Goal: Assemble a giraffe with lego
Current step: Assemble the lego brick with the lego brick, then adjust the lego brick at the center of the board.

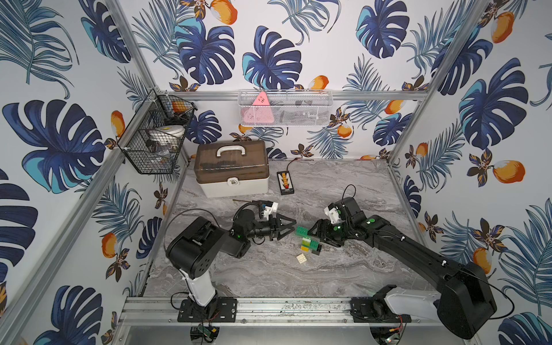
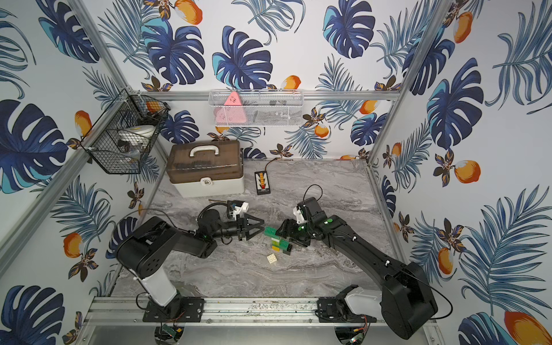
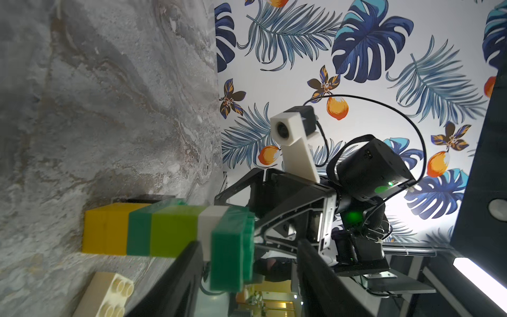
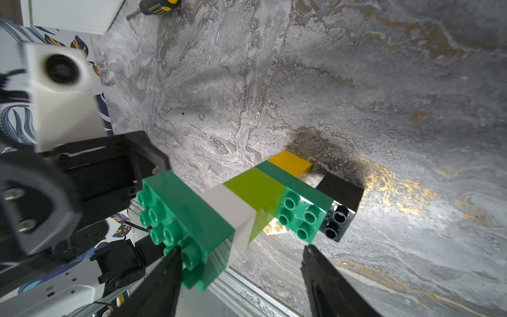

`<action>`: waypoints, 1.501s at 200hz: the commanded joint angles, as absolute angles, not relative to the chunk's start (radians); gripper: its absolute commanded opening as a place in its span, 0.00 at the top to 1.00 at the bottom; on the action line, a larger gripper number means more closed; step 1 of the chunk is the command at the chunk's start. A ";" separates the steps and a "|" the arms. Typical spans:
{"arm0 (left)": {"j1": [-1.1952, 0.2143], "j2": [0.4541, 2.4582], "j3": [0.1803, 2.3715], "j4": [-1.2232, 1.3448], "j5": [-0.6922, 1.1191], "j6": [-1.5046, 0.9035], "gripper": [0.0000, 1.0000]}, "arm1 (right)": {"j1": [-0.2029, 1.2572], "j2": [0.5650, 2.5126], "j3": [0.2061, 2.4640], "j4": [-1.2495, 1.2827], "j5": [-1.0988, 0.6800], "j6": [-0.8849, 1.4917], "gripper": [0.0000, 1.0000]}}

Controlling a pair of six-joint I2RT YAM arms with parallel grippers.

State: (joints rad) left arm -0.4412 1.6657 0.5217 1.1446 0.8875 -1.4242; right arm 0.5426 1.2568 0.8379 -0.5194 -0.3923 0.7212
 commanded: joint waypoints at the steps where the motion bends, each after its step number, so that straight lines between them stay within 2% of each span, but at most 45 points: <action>1: -0.436 1.497 0.615 0.508 0.854 -1.069 0.36 | 0.543 1.262 0.840 -0.671 -0.291 0.706 0.28; 14: -0.436 1.397 0.712 0.094 0.741 -0.847 0.32 | 0.543 1.265 0.841 -0.659 -0.300 0.709 0.28; 30: -0.435 1.326 0.775 -0.199 0.598 -0.719 0.30 | 0.543 1.272 0.850 -0.654 -0.307 0.706 0.27; 71: -0.473 1.194 0.822 -0.469 0.413 -0.642 0.31 | 0.543 1.263 0.896 -0.667 -0.299 0.699 0.25; 112: -0.650 1.216 0.800 -0.506 0.292 -0.676 0.30 | 0.543 1.216 0.954 -0.680 -0.275 0.678 0.17; 167: -0.882 1.384 0.864 -0.480 0.135 -0.748 0.32 | 0.539 1.112 0.978 -0.792 -0.148 0.653 0.16; 197: -0.970 1.483 0.896 -0.412 0.059 -0.770 0.32 | 0.500 1.073 0.936 -0.833 -0.152 0.642 0.16; 236: -1.048 1.613 0.997 -0.420 -0.058 -0.733 0.32 | 0.452 1.062 0.931 -0.870 -0.182 0.605 0.15; 300: -1.075 1.727 1.086 -0.469 -0.154 -0.637 0.34 | 0.372 1.043 0.939 -0.890 -0.220 0.557 0.15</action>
